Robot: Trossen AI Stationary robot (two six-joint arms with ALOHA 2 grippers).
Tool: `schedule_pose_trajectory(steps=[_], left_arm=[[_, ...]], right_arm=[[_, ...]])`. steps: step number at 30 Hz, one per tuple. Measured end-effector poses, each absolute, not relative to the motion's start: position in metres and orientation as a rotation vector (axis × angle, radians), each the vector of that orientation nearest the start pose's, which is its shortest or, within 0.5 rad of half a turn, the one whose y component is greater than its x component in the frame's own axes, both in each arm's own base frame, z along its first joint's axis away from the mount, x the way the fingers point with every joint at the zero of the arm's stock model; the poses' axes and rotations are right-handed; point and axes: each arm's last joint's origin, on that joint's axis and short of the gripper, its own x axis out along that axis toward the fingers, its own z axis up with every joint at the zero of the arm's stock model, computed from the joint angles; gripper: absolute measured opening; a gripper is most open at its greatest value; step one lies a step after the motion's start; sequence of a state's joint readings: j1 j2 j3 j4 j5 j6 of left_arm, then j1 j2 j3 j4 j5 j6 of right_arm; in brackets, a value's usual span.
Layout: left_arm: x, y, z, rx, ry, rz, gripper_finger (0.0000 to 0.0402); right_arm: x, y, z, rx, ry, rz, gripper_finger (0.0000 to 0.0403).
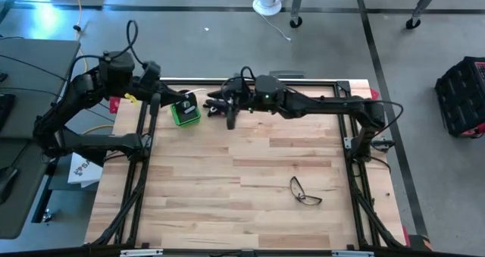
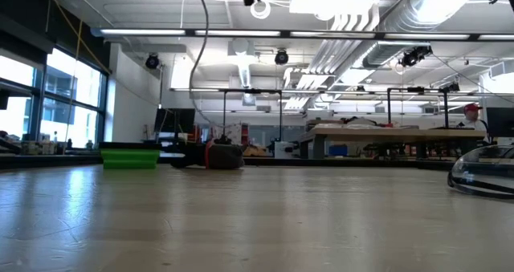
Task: Coil cords
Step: Coil the white wire on the spool
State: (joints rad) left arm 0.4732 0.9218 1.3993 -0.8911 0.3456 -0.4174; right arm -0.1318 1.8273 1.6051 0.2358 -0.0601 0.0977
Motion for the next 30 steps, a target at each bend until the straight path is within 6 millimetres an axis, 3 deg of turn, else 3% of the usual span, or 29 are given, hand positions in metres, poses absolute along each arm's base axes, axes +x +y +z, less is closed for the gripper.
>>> schedule_pose_trajectory(steps=[8, 20, 26, 30], left_arm=[[0.127, 0.052, 0.443, -0.542, 0.342, 0.187, 0.0], [0.108, 0.047, 0.479, -0.417, 0.192, 0.291, 0.0], [0.106, 0.047, 0.482, -0.429, 0.181, 0.301, 0.0], [0.108, 0.048, 0.481, -0.43, 0.185, 0.31, 0.0]], right_arm=[[0.419, -0.069, 0.35, 0.125, 0.239, -0.118, 0.0113], [0.447, -0.073, 0.309, 0.162, 0.26, -0.122, 0.0113], [0.452, -0.071, 0.315, 0.195, 0.155, -0.111, 0.0113], [0.452, -0.063, 0.311, 0.181, 0.207, -0.078, 0.0113]])
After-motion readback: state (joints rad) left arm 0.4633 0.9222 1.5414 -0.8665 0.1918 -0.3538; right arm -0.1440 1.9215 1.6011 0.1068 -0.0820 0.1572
